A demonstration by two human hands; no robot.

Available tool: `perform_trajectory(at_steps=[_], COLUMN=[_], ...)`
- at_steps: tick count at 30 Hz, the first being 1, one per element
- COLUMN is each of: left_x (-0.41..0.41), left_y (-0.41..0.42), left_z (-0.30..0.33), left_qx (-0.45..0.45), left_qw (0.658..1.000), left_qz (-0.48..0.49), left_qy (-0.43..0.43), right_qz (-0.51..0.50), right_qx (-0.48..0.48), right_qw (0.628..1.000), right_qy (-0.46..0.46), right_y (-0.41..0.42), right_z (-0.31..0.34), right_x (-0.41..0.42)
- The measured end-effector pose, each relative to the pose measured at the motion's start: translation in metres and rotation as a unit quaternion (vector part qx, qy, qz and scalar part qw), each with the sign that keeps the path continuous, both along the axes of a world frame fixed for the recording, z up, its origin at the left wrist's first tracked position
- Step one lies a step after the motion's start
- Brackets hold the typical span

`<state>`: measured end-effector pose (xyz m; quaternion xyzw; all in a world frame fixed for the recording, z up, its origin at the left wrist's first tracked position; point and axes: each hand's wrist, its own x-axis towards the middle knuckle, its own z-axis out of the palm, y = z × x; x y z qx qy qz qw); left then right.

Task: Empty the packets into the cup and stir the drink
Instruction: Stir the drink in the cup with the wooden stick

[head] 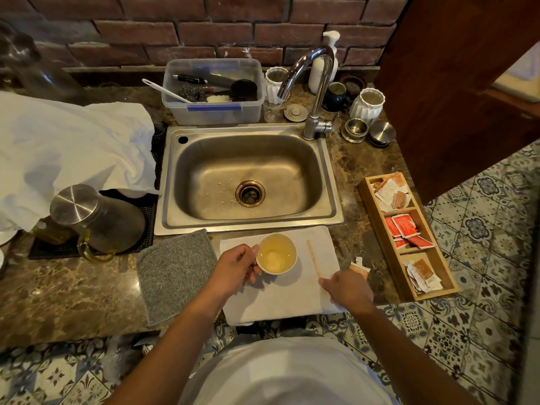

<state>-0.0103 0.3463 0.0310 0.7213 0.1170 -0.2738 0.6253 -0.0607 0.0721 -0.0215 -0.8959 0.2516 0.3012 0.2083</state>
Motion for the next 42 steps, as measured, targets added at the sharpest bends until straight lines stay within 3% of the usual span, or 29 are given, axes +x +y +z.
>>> perform_trajectory(at_steps=[4,8,12,19,42], left_x=[0.000,-0.001,-0.001,-0.008,-0.020], left_y=[0.001,0.000,0.000,0.001,0.016], left_z=[-0.002,-0.004,-0.003,-0.003,0.004], left_qx=[0.010,0.013,0.003,0.018,0.093], left_qw=[1.000,1.000,1.000,0.999,0.980], left_qz=[-0.001,0.001,0.006,0.025,0.098], left_qy=[-0.003,-0.005,-0.020,-0.037,-0.148], right_qz=[0.048,0.100,0.148,0.145,0.151], right_qx=[0.010,0.112,0.196,0.257,0.255], right_qw=[0.992,0.969,0.945,0.933,0.925], right_qy=[-0.120,-0.198,-0.214,-0.208,-0.239], right_y=[0.008,0.025,0.045,0.051,0.083], right_z=[0.022,0.040,0.051,0.060,0.056], right_x=[0.004,0.017,0.026,0.026,0.032])
